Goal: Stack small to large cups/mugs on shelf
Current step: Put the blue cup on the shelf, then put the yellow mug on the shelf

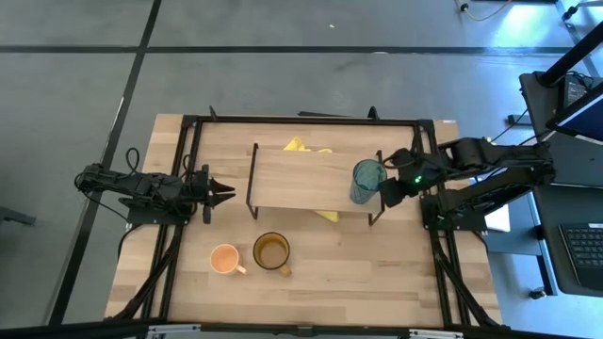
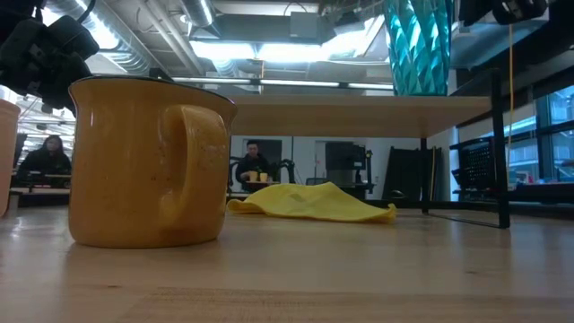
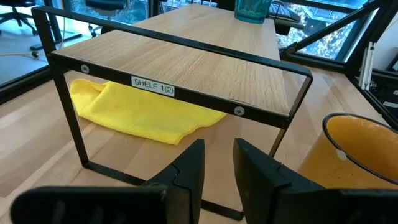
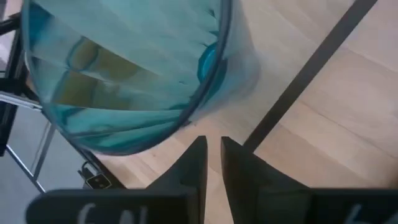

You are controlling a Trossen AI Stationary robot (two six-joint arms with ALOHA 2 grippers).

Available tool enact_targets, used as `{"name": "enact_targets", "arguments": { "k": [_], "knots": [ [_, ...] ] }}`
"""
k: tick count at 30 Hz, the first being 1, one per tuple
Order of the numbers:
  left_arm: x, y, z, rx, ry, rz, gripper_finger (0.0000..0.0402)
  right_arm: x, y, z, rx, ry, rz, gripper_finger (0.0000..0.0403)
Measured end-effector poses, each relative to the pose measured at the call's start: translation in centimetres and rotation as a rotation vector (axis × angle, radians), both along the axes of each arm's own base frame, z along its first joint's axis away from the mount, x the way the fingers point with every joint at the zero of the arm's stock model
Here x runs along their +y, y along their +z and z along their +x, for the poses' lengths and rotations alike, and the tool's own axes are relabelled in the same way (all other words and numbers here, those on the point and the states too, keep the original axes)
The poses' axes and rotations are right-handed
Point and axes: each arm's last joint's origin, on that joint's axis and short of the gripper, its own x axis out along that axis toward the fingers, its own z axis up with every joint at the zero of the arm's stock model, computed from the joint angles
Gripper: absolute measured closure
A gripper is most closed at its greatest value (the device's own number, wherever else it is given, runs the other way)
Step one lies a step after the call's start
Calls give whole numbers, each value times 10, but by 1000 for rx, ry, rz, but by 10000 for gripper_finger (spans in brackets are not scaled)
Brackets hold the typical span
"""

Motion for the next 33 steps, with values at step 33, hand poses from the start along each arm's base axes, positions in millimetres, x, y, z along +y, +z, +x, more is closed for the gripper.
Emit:
{"name": "enact_targets", "arguments": {
  "k": [33],
  "knots": [
    [0,0,0,0,0,0,323,2,-1,3,-27,85,11,354]
  ]
}}
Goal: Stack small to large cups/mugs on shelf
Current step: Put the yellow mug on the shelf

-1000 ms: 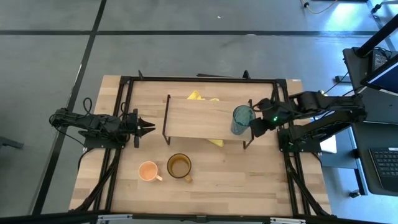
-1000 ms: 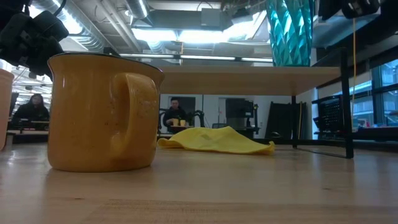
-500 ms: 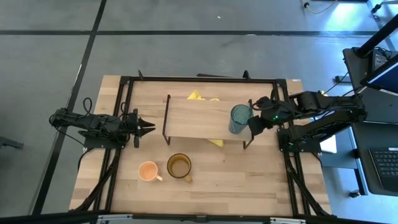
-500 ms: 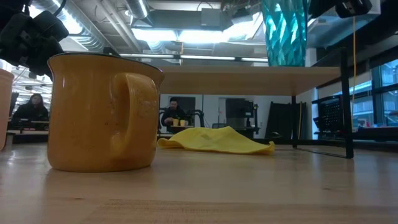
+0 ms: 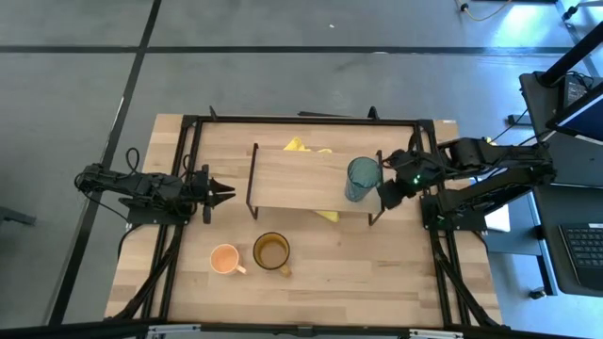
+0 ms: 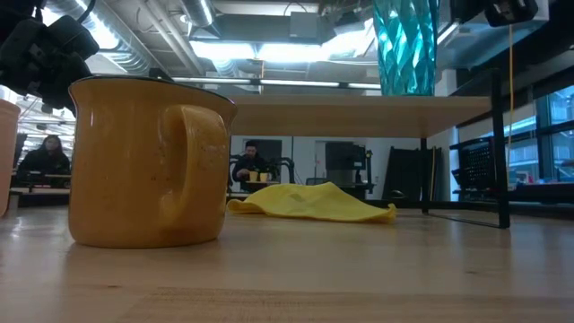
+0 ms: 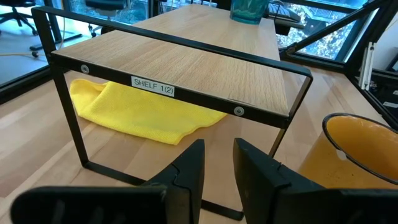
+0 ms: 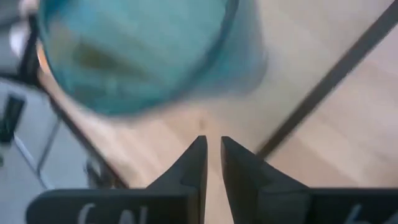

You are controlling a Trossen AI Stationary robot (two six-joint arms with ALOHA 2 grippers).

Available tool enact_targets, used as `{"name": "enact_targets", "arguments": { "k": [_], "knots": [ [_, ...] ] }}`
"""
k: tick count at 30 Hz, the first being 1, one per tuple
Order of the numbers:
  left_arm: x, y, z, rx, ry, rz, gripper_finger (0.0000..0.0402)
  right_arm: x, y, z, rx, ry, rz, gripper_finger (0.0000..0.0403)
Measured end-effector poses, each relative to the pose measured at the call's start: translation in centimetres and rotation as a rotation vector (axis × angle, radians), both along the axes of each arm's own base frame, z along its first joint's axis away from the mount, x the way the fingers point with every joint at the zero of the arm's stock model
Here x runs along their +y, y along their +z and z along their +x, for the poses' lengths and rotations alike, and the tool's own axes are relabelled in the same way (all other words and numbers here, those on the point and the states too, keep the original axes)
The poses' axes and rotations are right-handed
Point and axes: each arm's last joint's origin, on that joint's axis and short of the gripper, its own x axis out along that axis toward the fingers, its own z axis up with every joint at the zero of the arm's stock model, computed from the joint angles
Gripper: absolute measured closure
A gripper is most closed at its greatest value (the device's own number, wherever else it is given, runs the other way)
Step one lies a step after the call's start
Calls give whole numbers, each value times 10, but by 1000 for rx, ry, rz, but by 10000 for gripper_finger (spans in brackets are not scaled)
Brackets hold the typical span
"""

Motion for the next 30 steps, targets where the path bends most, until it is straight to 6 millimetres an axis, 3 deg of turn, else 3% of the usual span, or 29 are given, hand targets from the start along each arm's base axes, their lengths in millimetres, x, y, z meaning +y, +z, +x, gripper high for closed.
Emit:
{"name": "enact_targets", "arguments": {
  "k": [4,9,14,20,30],
  "knots": [
    [0,0,0,0,0,0,323,15,1,-1,-4,218,122,354],
    [0,0,0,0,0,0,323,47,19,9,-271,475,171,354],
    [0,0,0,0,0,0,323,67,47,19,-632,490,112,354],
    [0,0,0,0,0,0,323,77,85,24,-1080,489,10,354],
    [0,0,0,0,0,0,323,79,89,26,-1148,522,-81,354]
  ]
}}
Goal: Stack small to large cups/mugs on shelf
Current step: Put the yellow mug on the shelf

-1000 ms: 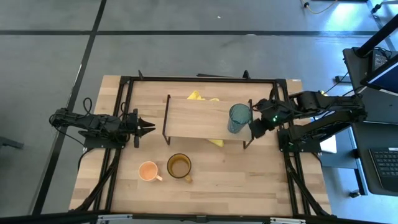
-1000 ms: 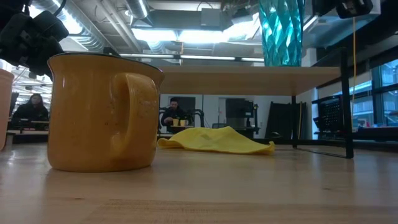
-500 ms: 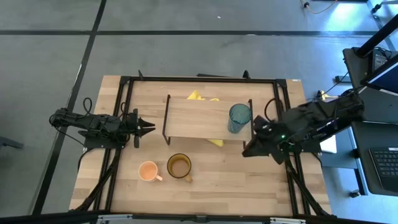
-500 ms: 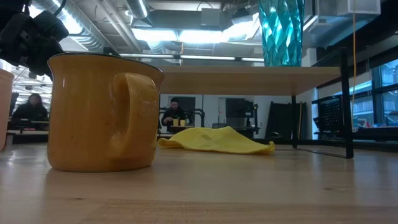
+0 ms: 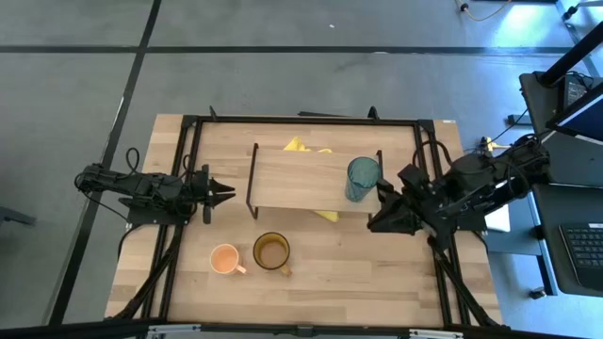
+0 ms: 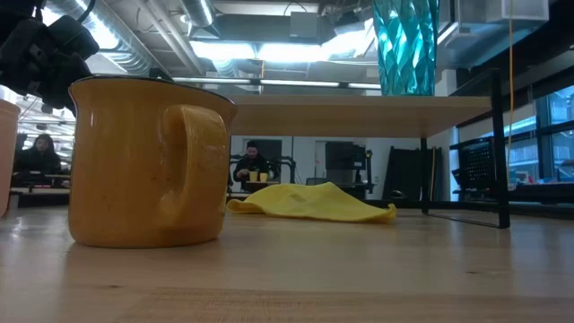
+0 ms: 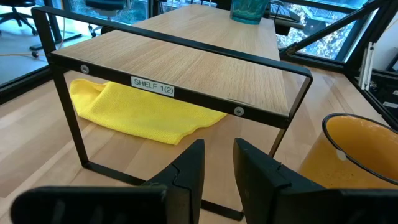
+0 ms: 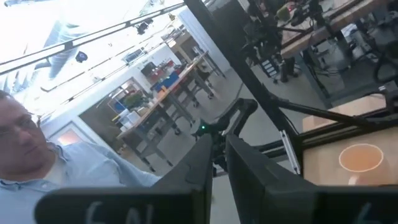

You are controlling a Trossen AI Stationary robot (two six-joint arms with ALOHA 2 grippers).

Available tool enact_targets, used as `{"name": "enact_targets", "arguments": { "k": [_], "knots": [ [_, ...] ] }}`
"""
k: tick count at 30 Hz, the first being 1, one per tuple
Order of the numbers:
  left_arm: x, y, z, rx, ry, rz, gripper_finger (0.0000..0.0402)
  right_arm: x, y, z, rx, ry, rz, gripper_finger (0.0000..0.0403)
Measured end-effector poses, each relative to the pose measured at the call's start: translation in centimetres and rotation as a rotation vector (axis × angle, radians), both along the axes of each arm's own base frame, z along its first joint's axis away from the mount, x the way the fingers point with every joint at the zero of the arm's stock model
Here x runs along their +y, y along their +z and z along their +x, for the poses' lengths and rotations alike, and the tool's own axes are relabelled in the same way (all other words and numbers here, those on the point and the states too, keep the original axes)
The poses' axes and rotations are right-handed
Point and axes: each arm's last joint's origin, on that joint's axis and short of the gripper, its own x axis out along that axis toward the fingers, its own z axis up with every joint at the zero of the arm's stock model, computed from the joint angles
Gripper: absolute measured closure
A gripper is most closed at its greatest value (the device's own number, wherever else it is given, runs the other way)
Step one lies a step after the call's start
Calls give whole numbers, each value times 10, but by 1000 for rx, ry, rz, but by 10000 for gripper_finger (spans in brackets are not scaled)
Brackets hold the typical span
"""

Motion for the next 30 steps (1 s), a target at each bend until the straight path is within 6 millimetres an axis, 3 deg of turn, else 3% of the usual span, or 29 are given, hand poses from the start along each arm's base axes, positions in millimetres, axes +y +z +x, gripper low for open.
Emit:
{"name": "enact_targets", "arguments": {
  "k": [10,18,23,30],
  "knots": [
    [0,0,0,0,0,1,323,-3,2,1,-38,-39,-27,354],
    [0,0,0,17,-31,104,323,-5,1,2,-28,-89,-26,354],
    [0,1,0,-32,33,-74,323,-5,1,2,-27,-96,-26,354],
    [3,18,2,-247,149,-244,323,-6,1,2,-23,-139,-23,354]
  ]
}}
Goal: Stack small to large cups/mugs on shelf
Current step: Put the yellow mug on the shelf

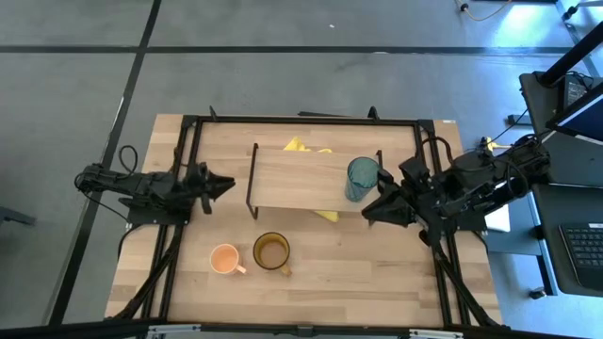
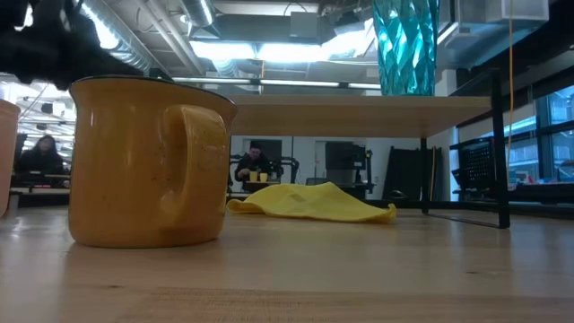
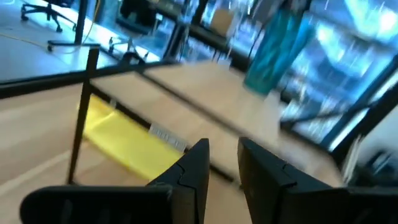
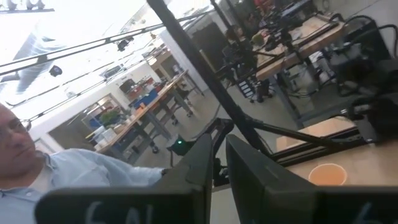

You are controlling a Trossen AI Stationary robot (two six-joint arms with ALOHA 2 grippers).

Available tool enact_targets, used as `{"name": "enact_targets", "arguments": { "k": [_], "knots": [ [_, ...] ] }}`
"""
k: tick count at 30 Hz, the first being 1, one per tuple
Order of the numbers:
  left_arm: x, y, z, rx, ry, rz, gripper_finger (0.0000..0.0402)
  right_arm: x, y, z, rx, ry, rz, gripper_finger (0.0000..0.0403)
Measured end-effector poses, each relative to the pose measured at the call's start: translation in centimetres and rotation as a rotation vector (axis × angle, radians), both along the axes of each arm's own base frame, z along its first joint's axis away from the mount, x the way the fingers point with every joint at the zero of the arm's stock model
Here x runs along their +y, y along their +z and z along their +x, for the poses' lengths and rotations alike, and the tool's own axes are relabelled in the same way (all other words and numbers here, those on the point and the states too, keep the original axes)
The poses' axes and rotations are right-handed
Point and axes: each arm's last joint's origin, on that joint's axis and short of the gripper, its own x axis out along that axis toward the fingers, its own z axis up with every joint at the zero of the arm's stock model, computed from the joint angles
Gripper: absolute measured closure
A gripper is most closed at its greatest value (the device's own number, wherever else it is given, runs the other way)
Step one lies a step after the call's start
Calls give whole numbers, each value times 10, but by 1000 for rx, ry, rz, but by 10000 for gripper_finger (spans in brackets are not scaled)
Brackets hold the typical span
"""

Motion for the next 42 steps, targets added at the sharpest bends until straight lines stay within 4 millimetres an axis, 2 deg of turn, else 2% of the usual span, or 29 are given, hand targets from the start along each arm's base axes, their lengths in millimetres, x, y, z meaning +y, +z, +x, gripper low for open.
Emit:
{"name": "enact_targets", "arguments": {
  "k": [4,7,9,12,14,16,19,23,26,30,35,42],
  "knots": [
    [-1,24,-2,-226,-37,-99,323,-2,-3,1,35,-13,13,354],
    [-2,67,-13,-394,-141,-34,323,-3,-7,2,94,-17,47,354],
    [-3,98,-19,-395,-202,42,324,-4,-9,2,118,-21,60,354],
    [-7,144,-20,-256,-303,124,329,-6,-10,3,121,-30,59,354],
    [-12,168,-9,-81,-366,181,333,-8,-9,4,115,-39,61,354],
    [-19,182,10,132,-409,276,337,-10,-9,5,116,-48,61,354],
    [-28,198,42,352,-448,443,341,-11,-10,5,124,-53,54,354],
    [-37,216,81,490,-404,548,341,-11,-10,5,117,-26,23,354],
    [-40,224,104,542,-267,420,342,-11,-9,3,103,0,-2,354],
    [-43,226,117,697,-244,198,346,-12,-6,-3,78,54,-41,354],
    [-59,201,129,882,-213,-73,351,-16,-2,-16,52,76,-103,354],
    [-106,159,156,1070,-244,-136,366,-23,1,-33,52,64,-140,354]
  ]
}}
